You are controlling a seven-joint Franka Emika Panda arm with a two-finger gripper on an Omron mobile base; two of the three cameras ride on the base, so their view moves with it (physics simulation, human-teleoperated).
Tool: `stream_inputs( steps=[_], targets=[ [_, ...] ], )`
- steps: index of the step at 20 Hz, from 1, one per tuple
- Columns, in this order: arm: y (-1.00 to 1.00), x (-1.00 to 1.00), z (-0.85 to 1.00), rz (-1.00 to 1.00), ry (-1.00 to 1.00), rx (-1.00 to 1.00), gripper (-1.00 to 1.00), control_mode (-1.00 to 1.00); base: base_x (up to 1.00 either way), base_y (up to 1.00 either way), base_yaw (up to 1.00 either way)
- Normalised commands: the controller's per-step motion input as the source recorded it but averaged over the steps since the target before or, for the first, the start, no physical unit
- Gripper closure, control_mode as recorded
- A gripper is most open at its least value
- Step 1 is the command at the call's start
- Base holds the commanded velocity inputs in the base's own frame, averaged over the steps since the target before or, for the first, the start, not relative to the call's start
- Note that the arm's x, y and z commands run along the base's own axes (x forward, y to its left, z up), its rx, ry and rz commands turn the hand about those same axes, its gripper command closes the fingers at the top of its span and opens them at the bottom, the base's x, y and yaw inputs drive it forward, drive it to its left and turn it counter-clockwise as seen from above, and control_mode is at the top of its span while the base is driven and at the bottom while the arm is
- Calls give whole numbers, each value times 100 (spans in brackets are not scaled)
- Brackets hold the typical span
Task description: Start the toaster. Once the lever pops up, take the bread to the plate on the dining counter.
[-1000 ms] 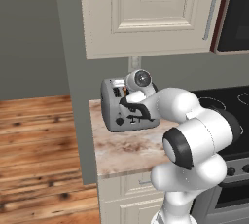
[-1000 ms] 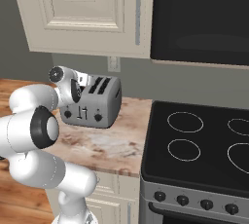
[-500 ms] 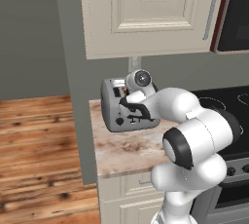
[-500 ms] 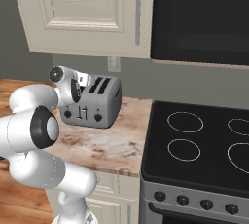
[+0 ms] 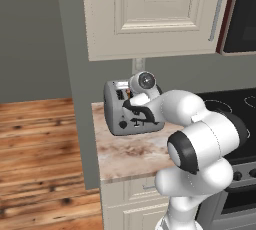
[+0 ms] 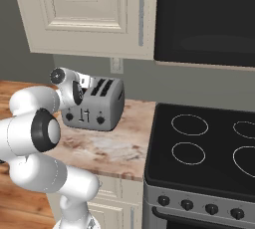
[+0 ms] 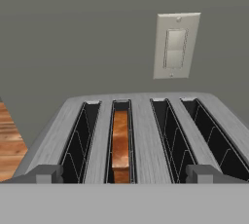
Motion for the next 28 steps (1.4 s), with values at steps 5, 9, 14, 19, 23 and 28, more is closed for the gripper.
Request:
stream_inputs(
  steps=[5,9,14,19,23,28],
  targets=[
    [0,0,0,0,0,0,-100,-100,0,0,0],
    [0,0,0,0,0,0,-100,-100,0,0,0],
    [0,0,0,0,0,0,-100,-100,0,0,0],
    [0,0,0,0,0,0,-100,-100,0,0,0],
    [0,0,0,0,0,0,-100,-100,0,0,0],
    [0,0,0,0,0,0,-100,-100,0,0,0]
  ],
)
